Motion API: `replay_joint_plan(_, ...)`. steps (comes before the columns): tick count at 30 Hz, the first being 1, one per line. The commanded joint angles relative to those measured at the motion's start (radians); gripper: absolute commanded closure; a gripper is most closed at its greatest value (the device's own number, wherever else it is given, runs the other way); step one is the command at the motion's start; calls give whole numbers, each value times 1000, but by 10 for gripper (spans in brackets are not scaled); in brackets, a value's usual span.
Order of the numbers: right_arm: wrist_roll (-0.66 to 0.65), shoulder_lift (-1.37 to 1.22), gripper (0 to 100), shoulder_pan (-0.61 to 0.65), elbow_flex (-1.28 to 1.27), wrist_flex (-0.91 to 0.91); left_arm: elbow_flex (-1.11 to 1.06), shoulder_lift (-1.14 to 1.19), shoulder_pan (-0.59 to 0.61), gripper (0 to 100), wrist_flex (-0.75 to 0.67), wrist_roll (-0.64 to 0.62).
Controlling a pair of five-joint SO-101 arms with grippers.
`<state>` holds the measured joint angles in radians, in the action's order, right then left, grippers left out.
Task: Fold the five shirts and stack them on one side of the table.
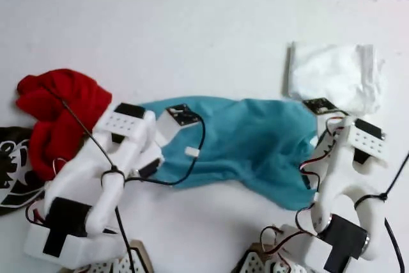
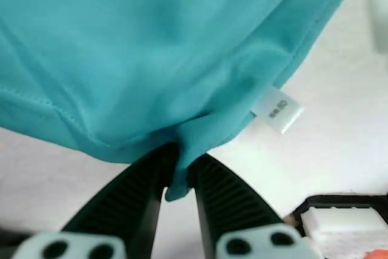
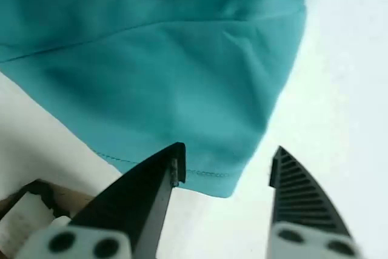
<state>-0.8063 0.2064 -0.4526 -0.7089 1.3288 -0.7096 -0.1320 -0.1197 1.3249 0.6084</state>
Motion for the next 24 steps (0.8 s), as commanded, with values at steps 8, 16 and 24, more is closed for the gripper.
replay_joint_plan(8, -75, -4, 761, -19, -126, -68, 28, -9, -8, 976, -6, -8)
replay_joint_plan(16, -71, -4, 762, -2, -201, -194, 28, -9, -8, 976, 0, -8)
replay_joint_plan(24, -77, -4, 854, 4, -216, -162, 28, -11, -8, 976, 0, -8)
